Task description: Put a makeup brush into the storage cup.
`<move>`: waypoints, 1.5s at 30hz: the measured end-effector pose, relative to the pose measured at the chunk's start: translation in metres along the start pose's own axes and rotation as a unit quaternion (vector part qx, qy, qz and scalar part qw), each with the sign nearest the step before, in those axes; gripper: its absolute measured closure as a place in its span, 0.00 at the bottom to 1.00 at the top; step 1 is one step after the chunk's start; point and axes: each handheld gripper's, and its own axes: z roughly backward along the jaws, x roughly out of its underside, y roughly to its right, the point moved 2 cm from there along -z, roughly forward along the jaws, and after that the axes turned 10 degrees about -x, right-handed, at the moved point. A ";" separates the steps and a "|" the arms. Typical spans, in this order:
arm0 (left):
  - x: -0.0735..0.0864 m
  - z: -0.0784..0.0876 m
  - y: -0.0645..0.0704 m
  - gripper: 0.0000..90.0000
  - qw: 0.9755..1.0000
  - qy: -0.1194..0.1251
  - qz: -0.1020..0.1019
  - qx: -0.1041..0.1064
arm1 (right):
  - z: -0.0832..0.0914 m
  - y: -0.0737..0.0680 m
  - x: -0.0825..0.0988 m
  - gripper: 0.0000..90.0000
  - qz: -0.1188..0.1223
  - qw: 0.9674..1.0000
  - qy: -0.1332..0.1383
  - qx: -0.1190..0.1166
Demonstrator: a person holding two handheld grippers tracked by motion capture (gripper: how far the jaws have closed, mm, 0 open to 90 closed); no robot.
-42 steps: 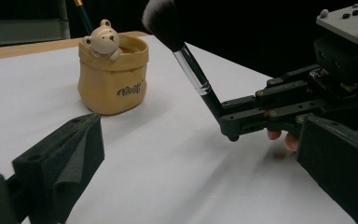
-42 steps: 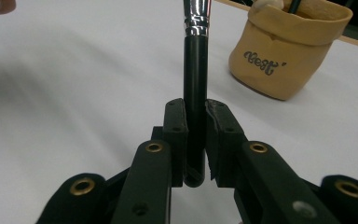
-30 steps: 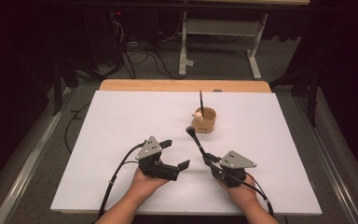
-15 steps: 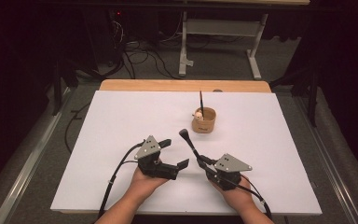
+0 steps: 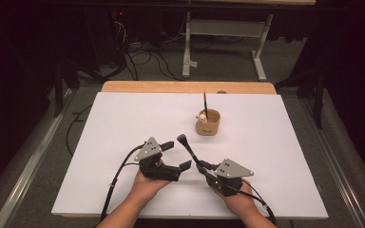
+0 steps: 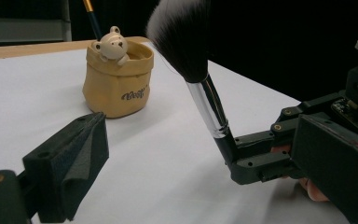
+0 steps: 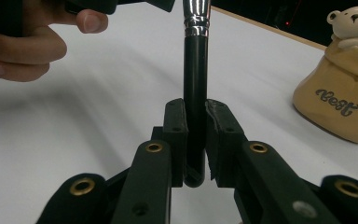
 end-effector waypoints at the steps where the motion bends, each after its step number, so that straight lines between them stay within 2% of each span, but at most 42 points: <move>1: 0.000 0.000 -0.001 0.06 1.000 0.000 0.003 0.001 | 0.000 0.000 0.000 0.90 0.003 1.000 -0.004 -0.001; 8: 0.000 0.001 -0.002 0.08 1.000 0.003 0.013 0.006 | -0.003 -0.006 -0.001 0.90 0.006 1.000 -0.003 -0.011; 16: 0.000 0.004 -0.007 0.19 1.000 0.014 0.025 0.007 | -0.004 -0.010 -0.002 0.91 0.009 1.000 -0.006 -0.015; 19: 0.000 0.005 -0.008 0.25 0.999 0.018 0.028 0.009 | -0.005 -0.010 -0.003 0.90 0.011 1.000 -0.003 -0.016; 30: 0.003 0.005 -0.007 0.56 0.999 0.015 0.030 0.038 | -0.005 -0.012 -0.002 0.90 0.006 1.000 -0.003 -0.016; 31: 0.003 0.005 -0.007 0.58 0.999 0.015 0.031 0.040 | -0.005 -0.011 -0.002 0.90 0.012 1.000 -0.005 -0.017; 45: 0.004 0.006 -0.010 0.74 0.997 0.016 0.049 0.059 | -0.006 -0.012 -0.003 0.90 0.014 1.000 -0.004 -0.017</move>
